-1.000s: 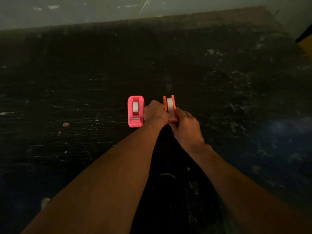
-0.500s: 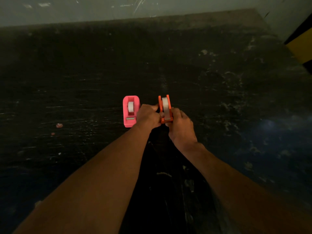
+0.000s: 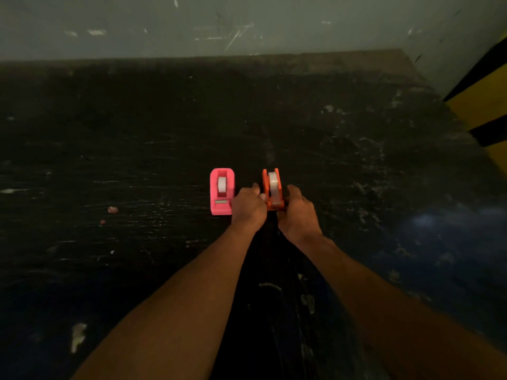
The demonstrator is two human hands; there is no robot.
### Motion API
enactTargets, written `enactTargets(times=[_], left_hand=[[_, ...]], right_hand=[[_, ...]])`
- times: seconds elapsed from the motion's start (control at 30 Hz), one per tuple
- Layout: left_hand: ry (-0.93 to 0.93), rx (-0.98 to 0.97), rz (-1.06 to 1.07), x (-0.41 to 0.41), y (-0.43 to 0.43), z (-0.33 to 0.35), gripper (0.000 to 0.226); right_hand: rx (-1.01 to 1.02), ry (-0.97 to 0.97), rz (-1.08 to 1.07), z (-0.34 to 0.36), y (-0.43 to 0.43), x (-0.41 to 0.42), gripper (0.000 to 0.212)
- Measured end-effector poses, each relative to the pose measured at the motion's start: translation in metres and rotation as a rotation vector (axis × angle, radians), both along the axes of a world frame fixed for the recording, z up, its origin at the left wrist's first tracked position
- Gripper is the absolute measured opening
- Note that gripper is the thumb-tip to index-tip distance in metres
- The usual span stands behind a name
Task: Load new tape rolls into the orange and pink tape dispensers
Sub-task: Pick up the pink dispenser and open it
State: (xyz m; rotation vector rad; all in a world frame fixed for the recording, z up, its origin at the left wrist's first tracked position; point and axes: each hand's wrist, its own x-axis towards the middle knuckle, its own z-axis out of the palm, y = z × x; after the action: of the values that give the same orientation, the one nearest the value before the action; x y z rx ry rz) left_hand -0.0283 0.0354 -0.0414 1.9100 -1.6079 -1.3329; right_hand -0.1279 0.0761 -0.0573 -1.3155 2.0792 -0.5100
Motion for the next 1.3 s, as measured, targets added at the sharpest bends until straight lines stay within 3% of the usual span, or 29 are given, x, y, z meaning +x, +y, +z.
enactTargets(times=[0.07,0.2,0.33,0.47,0.73,1.07,1.3], left_hand=[[0.005,-0.097,-0.016,0.008,0.014,0.006,0.045],[0.053,-0.249,0.088,0.038,0.024,0.013,0.039],[-0.083,-0.419,0.199,0.078,0.010,0.029,0.034],[-0.140,-0.325,0.180,0.105,-0.008,0.029,0.038],[-0.081,-0.125,0.002,0.110,-0.033,-0.007,0.058],[-0.075,-0.196,-0.112,0.115,-0.037,-0.025,0.059],[-0.022,-0.184,-0.011,0.132,0.042,0.004,0.057]], right_hand=[[0.009,-0.008,-0.032,0.005,0.004,-0.005,0.070],[-0.079,0.062,-0.110,0.025,0.009,-0.012,0.056],[-0.246,0.033,-0.045,0.051,-0.005,0.005,0.043],[-0.213,-0.005,0.090,0.058,-0.025,0.039,0.036],[0.079,-0.045,0.195,0.018,-0.060,0.073,0.054],[-0.004,-0.077,0.126,-0.001,-0.064,0.080,0.052],[-0.037,-0.142,0.187,0.026,0.006,0.094,0.051]])
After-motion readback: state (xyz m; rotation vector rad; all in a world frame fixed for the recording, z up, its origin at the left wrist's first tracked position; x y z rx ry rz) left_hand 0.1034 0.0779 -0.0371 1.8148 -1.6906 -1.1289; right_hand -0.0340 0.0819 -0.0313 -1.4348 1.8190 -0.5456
